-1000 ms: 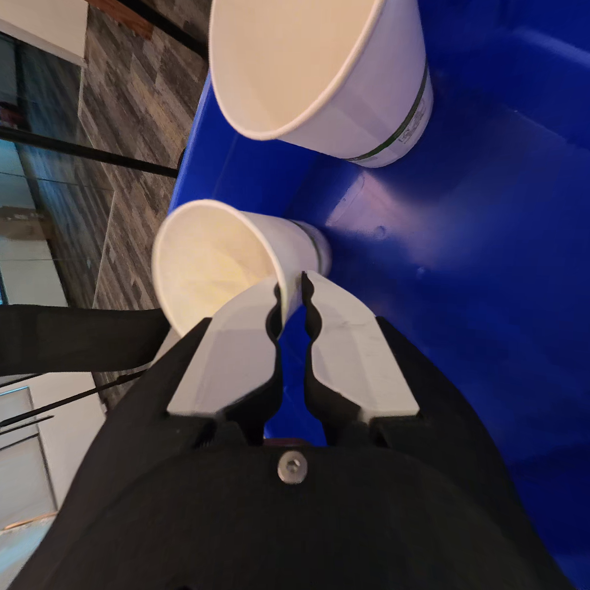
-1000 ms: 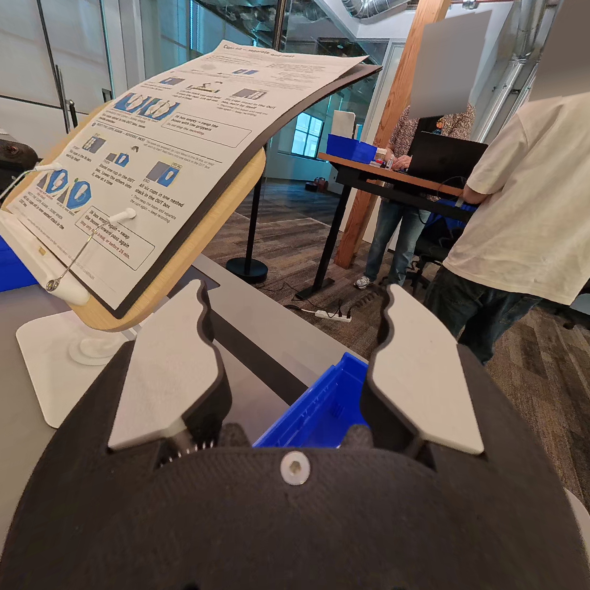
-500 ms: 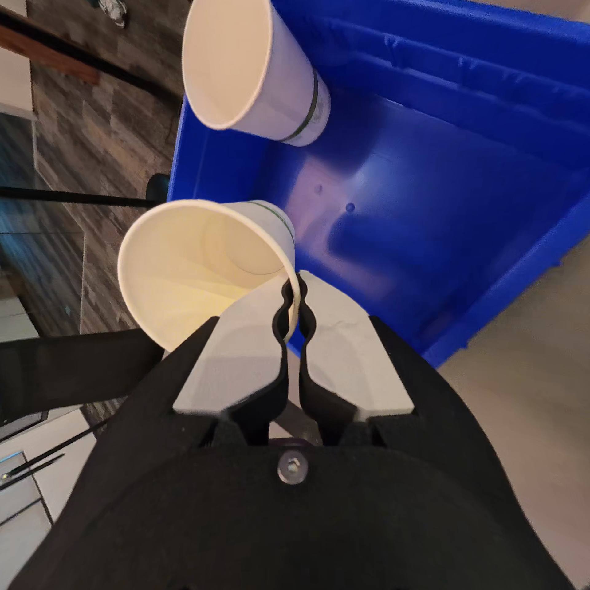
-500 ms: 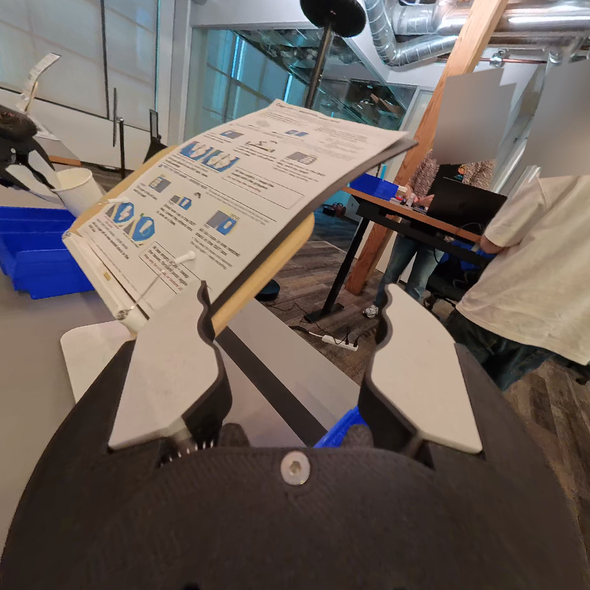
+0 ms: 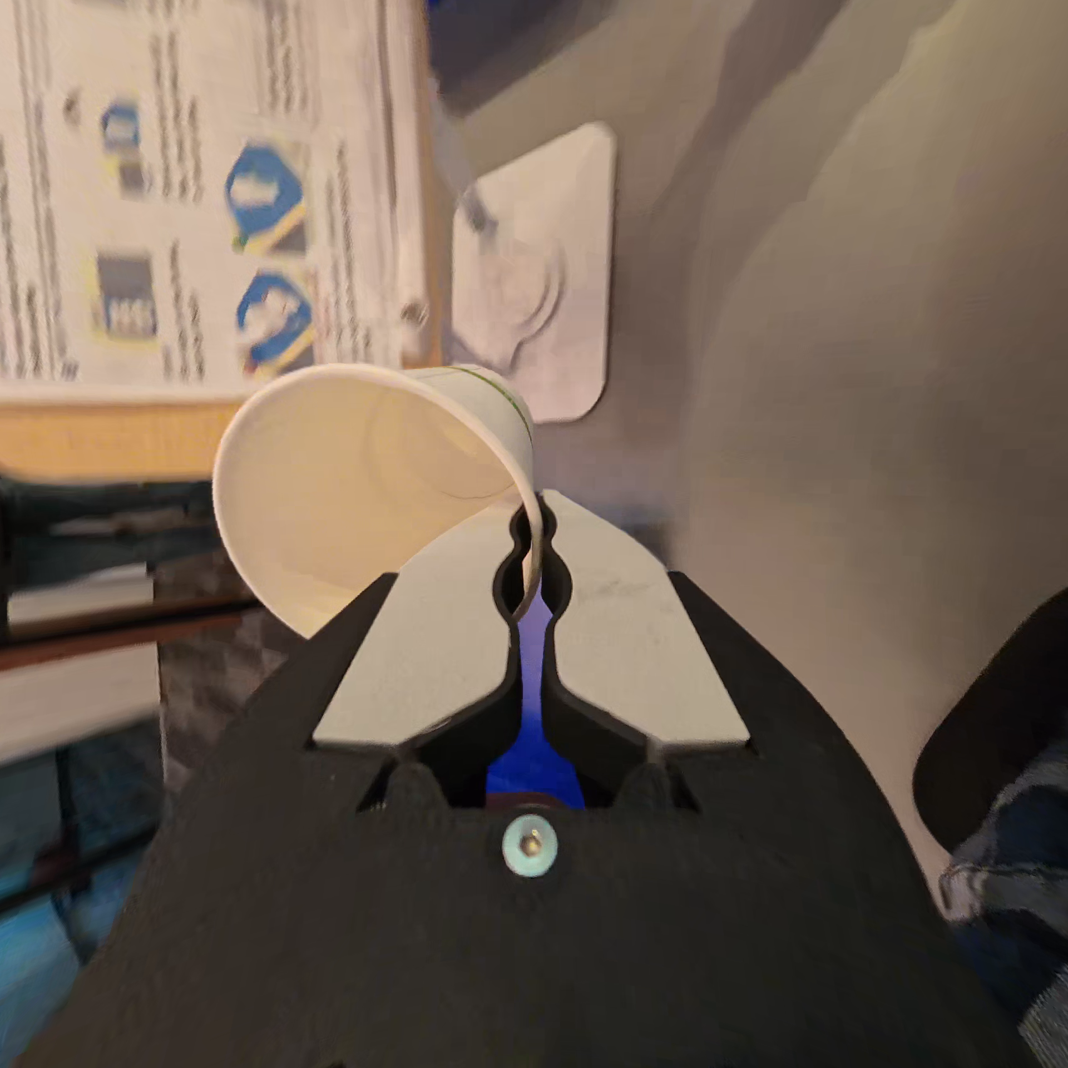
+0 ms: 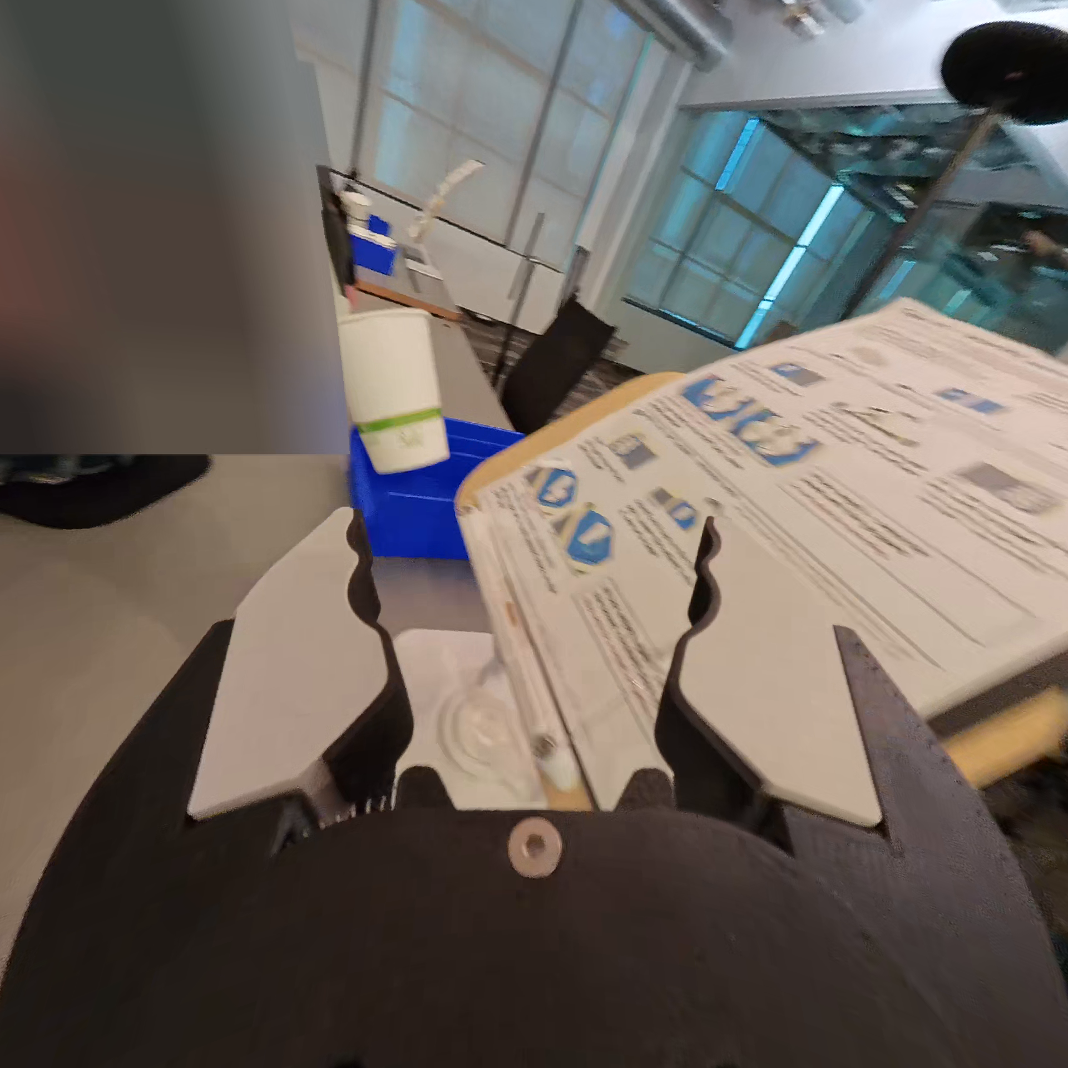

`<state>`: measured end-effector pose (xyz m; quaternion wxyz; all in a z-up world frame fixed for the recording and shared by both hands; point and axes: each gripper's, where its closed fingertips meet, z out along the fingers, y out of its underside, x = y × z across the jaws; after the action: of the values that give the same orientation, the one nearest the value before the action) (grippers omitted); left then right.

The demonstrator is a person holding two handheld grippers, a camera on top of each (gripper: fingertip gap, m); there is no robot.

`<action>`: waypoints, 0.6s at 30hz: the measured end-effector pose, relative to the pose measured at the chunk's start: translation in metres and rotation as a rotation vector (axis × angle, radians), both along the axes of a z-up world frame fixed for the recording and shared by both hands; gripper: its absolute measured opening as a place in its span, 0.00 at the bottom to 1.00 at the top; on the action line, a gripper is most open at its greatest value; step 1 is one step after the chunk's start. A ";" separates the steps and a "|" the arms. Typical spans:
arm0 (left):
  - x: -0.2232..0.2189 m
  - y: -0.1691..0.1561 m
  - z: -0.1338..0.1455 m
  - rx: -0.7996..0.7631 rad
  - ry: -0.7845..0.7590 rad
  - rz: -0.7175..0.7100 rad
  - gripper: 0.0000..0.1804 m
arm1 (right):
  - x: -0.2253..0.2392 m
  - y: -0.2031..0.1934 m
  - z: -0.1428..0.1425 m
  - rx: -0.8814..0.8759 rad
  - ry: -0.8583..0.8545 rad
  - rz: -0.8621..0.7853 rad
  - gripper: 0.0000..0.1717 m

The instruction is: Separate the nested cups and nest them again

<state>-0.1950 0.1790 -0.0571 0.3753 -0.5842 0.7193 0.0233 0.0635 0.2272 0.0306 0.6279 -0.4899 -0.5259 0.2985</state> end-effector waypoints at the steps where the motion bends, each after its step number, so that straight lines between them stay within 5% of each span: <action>1: 0.012 -0.008 -0.002 -0.014 0.004 -0.057 0.00 | -0.013 -0.009 -0.003 -0.018 -0.006 0.047 0.63; 9: 0.088 -0.055 -0.033 -0.154 0.025 -0.426 0.00 | -0.089 -0.063 -0.040 -0.146 -0.087 0.301 0.64; 18: 0.119 -0.074 -0.051 -0.209 0.042 -0.551 0.00 | -0.126 -0.093 -0.090 -0.264 -0.226 0.444 0.70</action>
<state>-0.0763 0.1048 -0.1077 0.2905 -0.4017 0.8569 -0.1418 -0.0625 0.1338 -0.0591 0.4154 -0.4705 -0.6436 0.4381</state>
